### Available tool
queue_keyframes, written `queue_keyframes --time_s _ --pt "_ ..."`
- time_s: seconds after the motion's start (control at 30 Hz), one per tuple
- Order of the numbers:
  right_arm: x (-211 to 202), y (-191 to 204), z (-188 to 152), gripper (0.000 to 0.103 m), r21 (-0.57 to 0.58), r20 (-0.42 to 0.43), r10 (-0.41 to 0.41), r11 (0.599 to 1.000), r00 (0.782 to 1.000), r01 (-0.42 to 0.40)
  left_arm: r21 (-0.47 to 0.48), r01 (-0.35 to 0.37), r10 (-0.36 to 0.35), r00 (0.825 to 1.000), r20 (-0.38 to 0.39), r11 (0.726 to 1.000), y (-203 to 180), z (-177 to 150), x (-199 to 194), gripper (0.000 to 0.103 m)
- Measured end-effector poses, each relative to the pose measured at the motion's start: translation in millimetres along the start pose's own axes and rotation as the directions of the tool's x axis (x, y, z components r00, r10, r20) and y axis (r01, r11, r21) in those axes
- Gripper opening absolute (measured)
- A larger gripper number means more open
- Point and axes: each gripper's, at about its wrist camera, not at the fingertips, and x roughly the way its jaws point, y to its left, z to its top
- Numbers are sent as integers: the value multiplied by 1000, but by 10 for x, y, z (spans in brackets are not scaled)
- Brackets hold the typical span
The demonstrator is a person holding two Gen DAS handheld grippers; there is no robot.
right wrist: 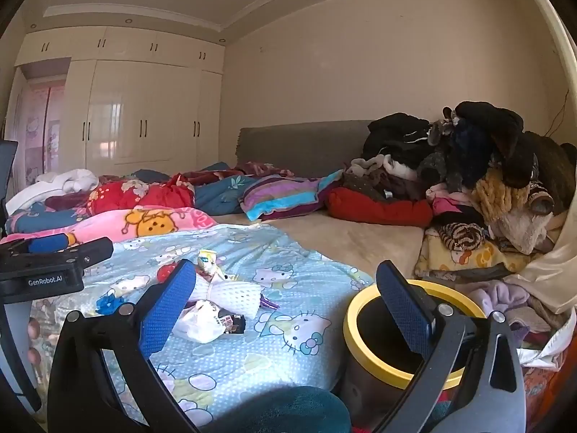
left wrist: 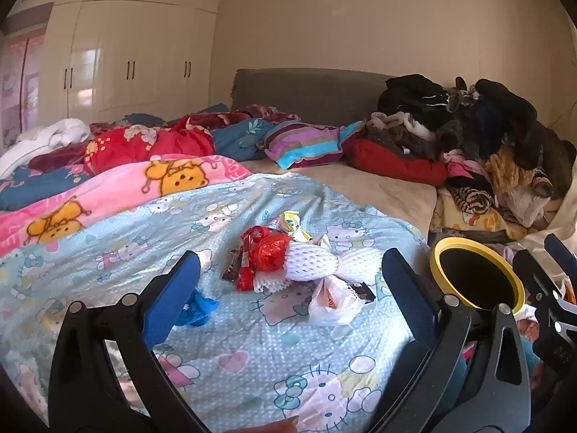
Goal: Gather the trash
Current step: 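Move both tools toward the trash pile on the bed sheet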
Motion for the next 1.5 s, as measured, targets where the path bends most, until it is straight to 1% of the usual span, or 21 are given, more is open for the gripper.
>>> queue_keyframes --time_s 0.03,0.2,1.5 --pt "52 -70 -19 97 11 0 -3 1000 1000 3 14 2 -2 1000 8 1000 -49 -26 -28 92" --pt "56 -70 -21 97 12 -1 -4 1000 1000 4 25 4 -4 1000 11 1000 -70 -26 -22 92" --pt "81 -72 -73 97 20 -13 -7 1000 1000 7 30 1 -1 1000 19 1000 -82 -44 -40 92"
